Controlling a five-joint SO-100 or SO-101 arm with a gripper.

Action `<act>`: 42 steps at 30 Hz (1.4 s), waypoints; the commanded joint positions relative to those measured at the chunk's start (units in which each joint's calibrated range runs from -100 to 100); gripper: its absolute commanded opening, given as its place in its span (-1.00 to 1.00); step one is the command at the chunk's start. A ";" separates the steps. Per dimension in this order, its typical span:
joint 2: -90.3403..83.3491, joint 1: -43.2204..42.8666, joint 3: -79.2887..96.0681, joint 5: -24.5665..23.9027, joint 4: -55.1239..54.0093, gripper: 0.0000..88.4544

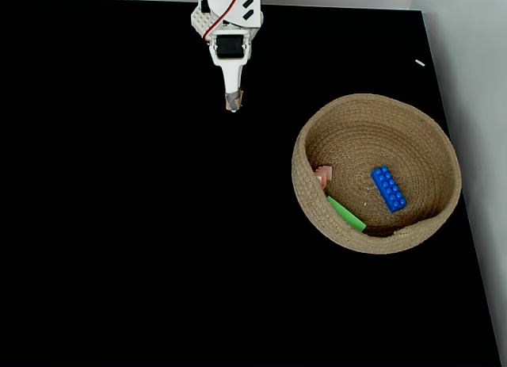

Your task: Place the lego blocks in the tray

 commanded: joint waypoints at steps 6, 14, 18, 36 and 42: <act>-0.66 -1.11 1.77 2.54 -1.59 -1.00; -0.66 -2.10 1.77 1.66 -1.68 -1.00; -0.66 0.45 1.77 -0.54 -1.68 -1.00; -0.66 1.36 1.77 -0.49 -1.43 -1.00; -0.66 2.02 1.77 -0.93 -1.34 -0.99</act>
